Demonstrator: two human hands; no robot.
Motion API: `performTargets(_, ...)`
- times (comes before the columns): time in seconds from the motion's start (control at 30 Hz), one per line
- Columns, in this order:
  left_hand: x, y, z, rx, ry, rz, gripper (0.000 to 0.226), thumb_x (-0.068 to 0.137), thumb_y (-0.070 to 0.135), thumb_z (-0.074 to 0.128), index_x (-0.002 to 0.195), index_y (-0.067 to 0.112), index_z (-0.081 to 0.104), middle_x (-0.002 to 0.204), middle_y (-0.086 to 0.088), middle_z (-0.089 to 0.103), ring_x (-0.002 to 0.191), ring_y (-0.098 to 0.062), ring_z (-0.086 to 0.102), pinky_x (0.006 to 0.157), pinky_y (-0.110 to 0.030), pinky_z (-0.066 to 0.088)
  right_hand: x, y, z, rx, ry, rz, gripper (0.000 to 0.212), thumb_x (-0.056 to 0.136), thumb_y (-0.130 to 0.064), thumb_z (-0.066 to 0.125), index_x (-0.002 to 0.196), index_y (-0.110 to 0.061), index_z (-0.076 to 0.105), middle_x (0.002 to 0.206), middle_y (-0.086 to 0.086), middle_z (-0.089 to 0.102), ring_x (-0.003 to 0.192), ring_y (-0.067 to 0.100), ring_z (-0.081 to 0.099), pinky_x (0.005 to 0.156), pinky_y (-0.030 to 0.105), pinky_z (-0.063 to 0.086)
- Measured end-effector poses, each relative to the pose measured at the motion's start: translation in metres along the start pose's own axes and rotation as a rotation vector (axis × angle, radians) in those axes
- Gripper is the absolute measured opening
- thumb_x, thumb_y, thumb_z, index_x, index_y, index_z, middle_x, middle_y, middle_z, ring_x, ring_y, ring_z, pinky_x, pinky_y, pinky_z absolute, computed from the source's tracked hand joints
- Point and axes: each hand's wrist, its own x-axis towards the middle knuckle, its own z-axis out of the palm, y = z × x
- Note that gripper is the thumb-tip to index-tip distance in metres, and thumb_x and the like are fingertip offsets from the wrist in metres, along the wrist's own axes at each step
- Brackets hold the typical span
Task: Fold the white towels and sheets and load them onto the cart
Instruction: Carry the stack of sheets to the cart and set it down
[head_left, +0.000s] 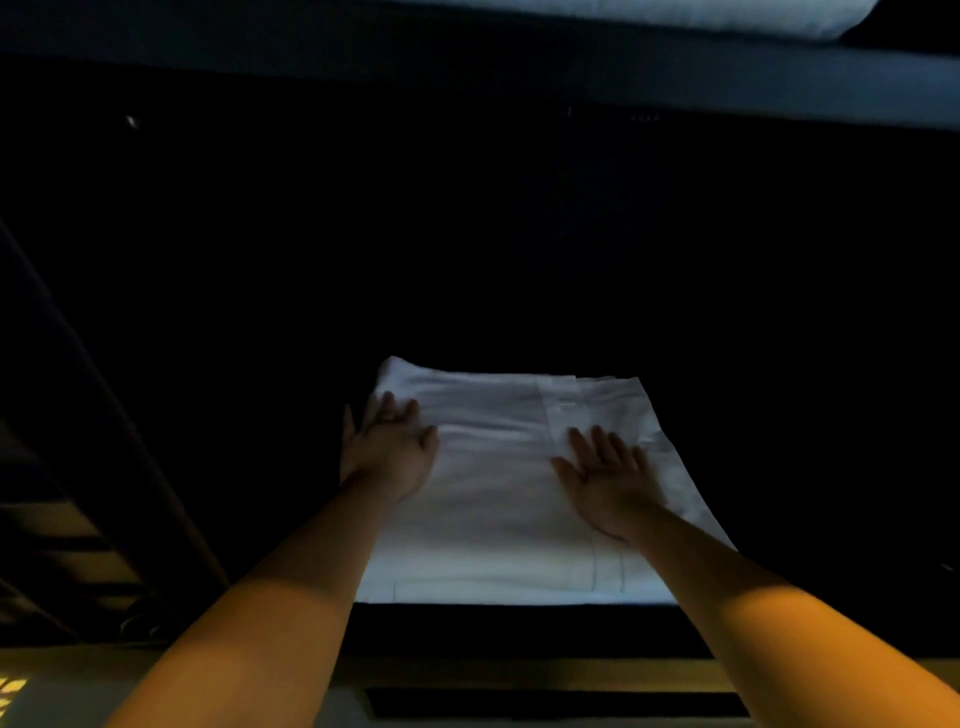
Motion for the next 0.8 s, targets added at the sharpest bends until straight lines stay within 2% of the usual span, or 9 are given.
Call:
performTargets(0.1,-0.038,0.022,0.002,-0.021,-0.106,0.084,0.065,0.090,0.067,0.016,0.149,0.045,0.003,0.161,0.001,-0.004,0.147,-0.024,-0.008,0.111,-0.061,-0.007,-0.012,-0.022,-0.004,0.014,0.017,-0.012,0.057,0.102,-0.046,0.011,0.152,-0.027,-0.006,0.161,0.002,-0.011,0.148,0.024,-0.007,0.117,0.054,-0.002)
performTargets(0.2,-0.086,0.044,0.021,0.003,-0.137,0.152,0.076,0.073,0.081,-0.003,0.143,0.054,-0.010,0.159,0.007,-0.014,0.145,-0.029,-0.015,0.105,-0.061,-0.015,-0.028,-0.039,0.019,0.034,-0.023,-0.281,0.053,0.100,-0.050,0.014,0.150,-0.042,-0.003,0.159,-0.010,-0.013,0.147,0.016,-0.013,0.115,0.054,-0.007)
performTargets(0.27,-0.109,0.039,0.021,0.034,-0.038,0.122,0.081,0.070,0.080,-0.009,0.146,0.054,0.002,0.160,0.008,-0.003,0.147,-0.027,-0.008,0.111,-0.055,-0.011,-0.035,-0.022,0.027,0.002,0.025,-0.269,0.055,0.098,-0.056,0.014,0.149,-0.045,-0.003,0.159,-0.013,-0.011,0.147,0.014,-0.012,0.116,0.050,-0.006)
performTargets(0.33,-0.123,0.022,0.016,0.047,0.081,0.118,0.084,0.073,0.079,-0.008,0.147,0.050,0.018,0.160,0.005,0.015,0.148,-0.028,0.004,0.115,-0.051,-0.004,-0.041,0.015,0.032,-0.013,0.107,-0.147,0.055,0.097,-0.058,0.012,0.149,-0.044,-0.001,0.160,-0.011,-0.004,0.147,0.012,-0.007,0.118,0.048,-0.003)
performTargets(0.4,-0.133,0.007,0.012,0.051,0.115,0.147,0.089,0.073,0.083,-0.007,0.146,0.045,0.027,0.157,0.000,0.023,0.147,-0.030,0.009,0.116,-0.050,0.000,-0.055,0.053,0.033,-0.042,0.161,-0.064,0.058,0.094,-0.062,0.004,0.150,-0.043,0.004,0.160,-0.011,0.003,0.147,0.010,-0.005,0.118,0.051,0.000)
performTargets(0.47,-0.144,-0.001,0.011,0.082,0.091,0.164,0.093,0.070,0.088,0.001,0.146,0.043,0.028,0.156,0.000,0.024,0.147,-0.031,0.009,0.114,-0.052,0.003,-0.080,0.070,0.033,-0.086,0.210,-0.045,0.067,0.088,-0.068,-0.008,0.149,-0.044,0.004,0.160,-0.010,0.006,0.148,0.017,-0.002,0.115,0.060,-0.004)
performTargets(0.6,-0.162,-0.001,0.012,0.053,0.090,0.178,0.083,0.078,0.078,0.023,0.139,0.028,0.049,0.145,-0.013,0.045,0.140,-0.042,0.027,0.107,-0.060,0.019,-0.119,0.045,0.036,-0.127,0.196,-0.195,0.072,0.088,-0.072,0.003,0.147,-0.039,0.028,0.152,0.003,0.035,0.140,0.038,0.029,0.105,0.074,0.009)
performTargets(0.7,-0.160,0.001,0.015,0.026,0.129,0.167,0.078,0.079,0.070,0.029,0.137,0.023,0.052,0.142,-0.018,0.048,0.138,-0.045,0.029,0.105,-0.062,0.022,-0.119,0.030,0.039,-0.133,0.208,-0.173,0.072,0.090,-0.066,-0.002,0.143,-0.039,0.039,0.149,0.005,0.041,0.138,0.037,0.033,0.100,0.078,0.018)
performTargets(0.8,-0.149,0.001,0.013,0.025,0.160,0.164,0.078,0.078,0.069,0.030,0.136,0.022,0.053,0.141,-0.019,0.048,0.138,-0.045,0.029,0.106,-0.061,0.023,-0.104,0.028,0.040,-0.139,0.229,-0.162,0.068,0.088,-0.067,0.012,0.142,-0.038,0.041,0.147,0.004,0.044,0.138,0.036,0.034,0.099,0.078,0.019)
